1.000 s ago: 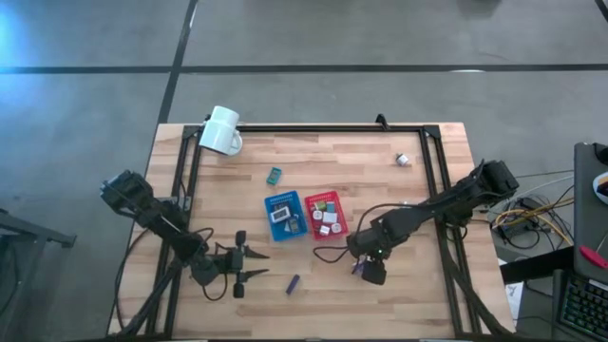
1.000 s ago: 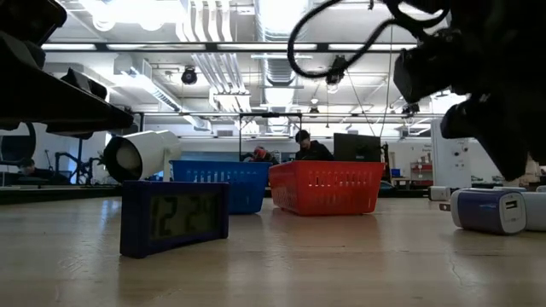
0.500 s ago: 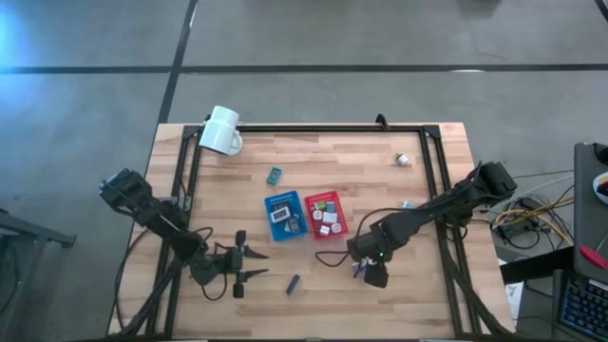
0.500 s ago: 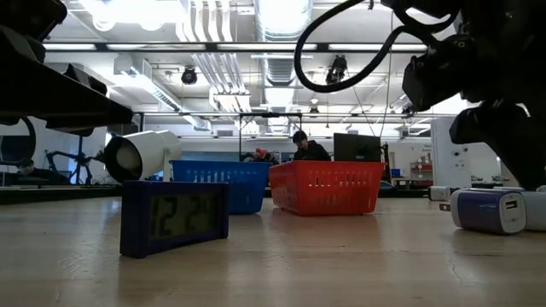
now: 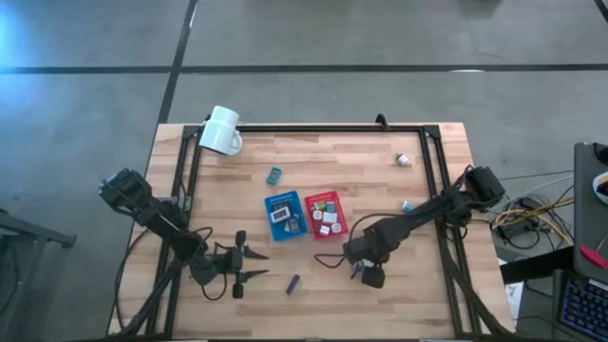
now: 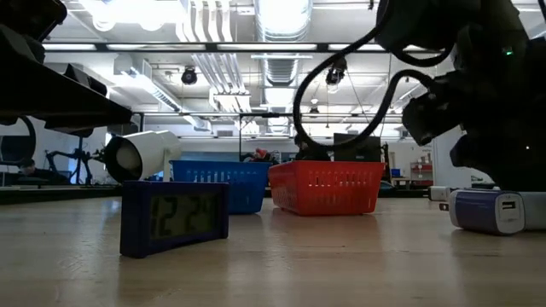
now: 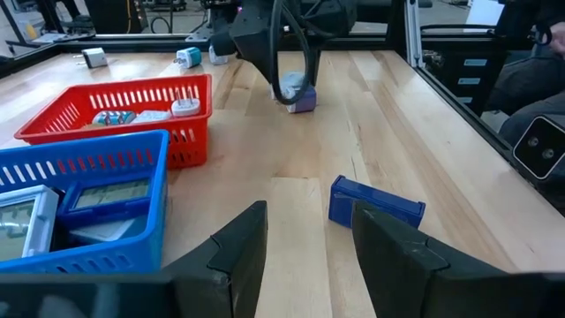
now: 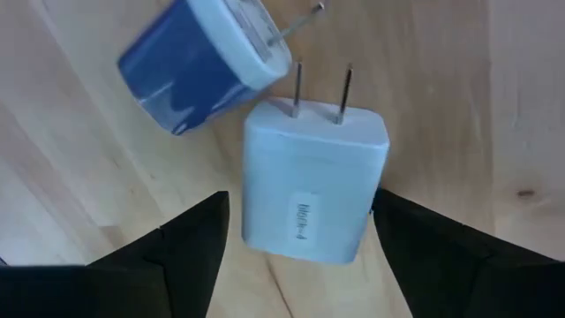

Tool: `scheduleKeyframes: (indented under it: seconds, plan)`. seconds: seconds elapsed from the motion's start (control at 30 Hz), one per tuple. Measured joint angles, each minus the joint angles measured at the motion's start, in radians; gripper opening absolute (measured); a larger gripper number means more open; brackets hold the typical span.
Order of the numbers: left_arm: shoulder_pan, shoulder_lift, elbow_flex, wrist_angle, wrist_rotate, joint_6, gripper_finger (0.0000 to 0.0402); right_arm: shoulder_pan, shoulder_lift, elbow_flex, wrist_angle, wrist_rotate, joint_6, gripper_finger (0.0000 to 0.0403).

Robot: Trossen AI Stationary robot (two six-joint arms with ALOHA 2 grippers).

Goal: Pick & Place Office items
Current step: Put the white charger adapter into the red bin

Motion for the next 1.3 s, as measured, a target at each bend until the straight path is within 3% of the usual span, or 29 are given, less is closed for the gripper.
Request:
scheduleKeyframes:
  seconds: [0.33,0.7,0.9,1.13,1.3]
  plan:
    - [0.0,0.0,0.0,-0.005,0.003,-0.002,0.0167,-0.002,0.04,0.021,-0.011,-0.031,-0.003,0.0283]
    - [0.0,0.0,0.0,-0.005,0.003,-0.002,0.0167,0.001,0.041,0.055,0.004,0.057,-0.046,0.0258]
    - [0.0,-0.001,0.0,-0.005,0.006,-0.002,0.0167,0.001,0.04,0.047,0.01,0.071,-0.054,0.0232]
    - [0.0,-0.002,0.0,-0.005,0.006,-0.003,0.0169,0.001,0.04,0.045,0.022,0.092,-0.085,0.0172]
    - [0.0,-0.002,0.0,-0.005,0.006,-0.007,0.0167,0.002,0.039,0.046,0.037,0.15,-0.122,0.0172]
